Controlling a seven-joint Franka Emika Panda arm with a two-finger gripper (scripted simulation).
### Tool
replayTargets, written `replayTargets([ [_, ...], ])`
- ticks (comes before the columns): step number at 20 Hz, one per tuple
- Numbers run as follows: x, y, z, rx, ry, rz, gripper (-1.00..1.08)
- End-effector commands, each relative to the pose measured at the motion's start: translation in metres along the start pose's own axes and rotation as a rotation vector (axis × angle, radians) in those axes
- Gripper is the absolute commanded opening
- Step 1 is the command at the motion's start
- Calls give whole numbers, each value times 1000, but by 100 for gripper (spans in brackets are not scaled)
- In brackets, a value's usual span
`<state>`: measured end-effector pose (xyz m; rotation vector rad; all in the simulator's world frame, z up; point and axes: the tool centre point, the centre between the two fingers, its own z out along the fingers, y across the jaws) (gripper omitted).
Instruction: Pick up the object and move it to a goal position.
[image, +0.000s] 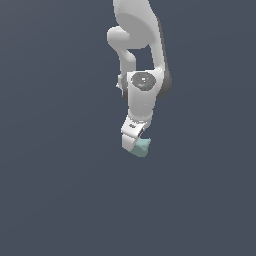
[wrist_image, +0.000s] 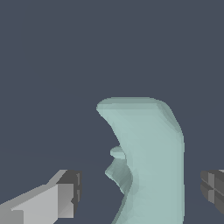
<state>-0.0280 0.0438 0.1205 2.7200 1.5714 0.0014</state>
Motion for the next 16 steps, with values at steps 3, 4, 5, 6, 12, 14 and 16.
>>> replayTargets([
  [3,0,-1,21,1,0,-2,100],
  [4,0,-1,24,1,0,-2,100],
  [5,0,0,26,1,0,-2,100],
  [6,0,0,28,1,0,-2,100],
  [12,0,0,29,1,-1,-3,-100],
  [14,0,0,29,1,-1,-3,-100],
  [16,0,0,29,1,-1,-3,-100],
])
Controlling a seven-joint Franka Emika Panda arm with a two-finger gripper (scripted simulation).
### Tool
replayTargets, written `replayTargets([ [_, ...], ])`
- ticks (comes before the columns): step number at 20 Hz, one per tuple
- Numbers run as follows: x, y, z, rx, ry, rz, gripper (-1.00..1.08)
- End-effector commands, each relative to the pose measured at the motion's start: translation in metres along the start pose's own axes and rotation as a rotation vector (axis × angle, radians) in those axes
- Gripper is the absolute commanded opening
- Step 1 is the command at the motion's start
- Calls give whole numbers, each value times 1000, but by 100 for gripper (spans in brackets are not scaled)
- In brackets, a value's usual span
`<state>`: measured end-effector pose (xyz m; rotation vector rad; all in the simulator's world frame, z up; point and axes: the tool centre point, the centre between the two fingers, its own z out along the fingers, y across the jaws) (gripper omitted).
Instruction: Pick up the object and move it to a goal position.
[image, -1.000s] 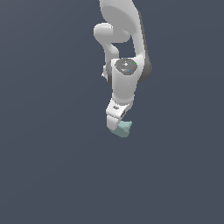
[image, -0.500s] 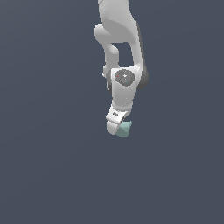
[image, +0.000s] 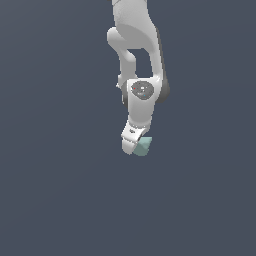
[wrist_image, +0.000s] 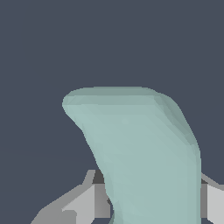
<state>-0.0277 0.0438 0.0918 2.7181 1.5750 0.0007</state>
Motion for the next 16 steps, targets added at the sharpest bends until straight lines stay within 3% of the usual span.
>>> replayTargets([
  [1,0,0,0,0,0,0,-100],
  [9,0,-2,-10,0,0,0,-100],
  [16,2,-9,-47,0,-1,0,-100],
])
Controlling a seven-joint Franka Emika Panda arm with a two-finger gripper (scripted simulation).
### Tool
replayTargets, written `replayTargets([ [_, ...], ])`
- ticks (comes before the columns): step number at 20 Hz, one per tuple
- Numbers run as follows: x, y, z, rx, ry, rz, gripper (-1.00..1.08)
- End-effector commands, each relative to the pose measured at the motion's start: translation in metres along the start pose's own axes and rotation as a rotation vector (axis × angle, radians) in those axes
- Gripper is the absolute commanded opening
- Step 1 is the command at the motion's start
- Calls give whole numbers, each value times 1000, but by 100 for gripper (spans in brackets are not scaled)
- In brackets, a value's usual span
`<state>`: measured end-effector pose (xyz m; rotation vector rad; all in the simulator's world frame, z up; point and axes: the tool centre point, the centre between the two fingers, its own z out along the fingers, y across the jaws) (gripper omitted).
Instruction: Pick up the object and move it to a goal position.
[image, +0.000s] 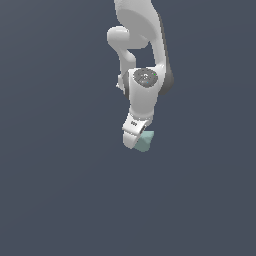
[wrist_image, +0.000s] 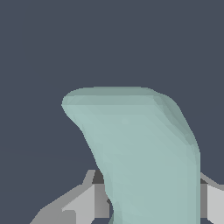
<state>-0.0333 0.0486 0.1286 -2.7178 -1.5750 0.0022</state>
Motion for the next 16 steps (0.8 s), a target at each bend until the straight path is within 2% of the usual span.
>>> replayTargets([
  [1,1,-3,-18,-1,1,0,-100],
  [16,10,-32,-178,0,2,-2,-100],
])
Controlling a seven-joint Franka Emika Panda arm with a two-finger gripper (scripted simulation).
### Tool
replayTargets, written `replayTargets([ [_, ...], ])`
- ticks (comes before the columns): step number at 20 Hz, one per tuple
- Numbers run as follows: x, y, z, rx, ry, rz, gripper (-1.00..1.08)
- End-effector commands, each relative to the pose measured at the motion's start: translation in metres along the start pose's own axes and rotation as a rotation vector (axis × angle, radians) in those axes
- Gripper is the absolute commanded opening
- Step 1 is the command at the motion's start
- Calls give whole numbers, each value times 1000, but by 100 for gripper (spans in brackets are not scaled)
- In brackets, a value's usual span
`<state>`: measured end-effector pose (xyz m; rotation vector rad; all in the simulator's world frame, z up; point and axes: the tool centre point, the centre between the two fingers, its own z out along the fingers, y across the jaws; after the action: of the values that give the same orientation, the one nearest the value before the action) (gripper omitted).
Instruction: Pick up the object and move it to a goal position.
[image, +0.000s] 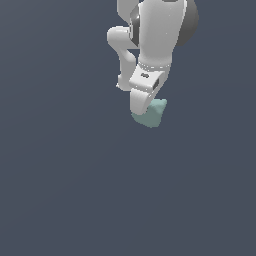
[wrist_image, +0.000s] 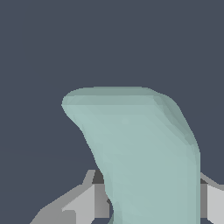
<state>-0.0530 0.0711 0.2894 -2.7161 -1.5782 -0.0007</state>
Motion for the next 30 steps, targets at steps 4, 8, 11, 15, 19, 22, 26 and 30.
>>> replayTargets([
  [4,3,-11,-61,1,0,0,-100],
  [8,6,-17,-103,1,0,0,-100],
  [11,8,-22,-134,1,0,0,-100],
  [15,11,-26,-172,0,0,1,-100],
  [19,13,-30,-201,0,0,1,-100],
  [22,14,-31,-216,0,0,2,-100],
  [26,16,-32,-230,0,0,3,-100],
  [30,17,-33,-238,0,0,3,-100],
])
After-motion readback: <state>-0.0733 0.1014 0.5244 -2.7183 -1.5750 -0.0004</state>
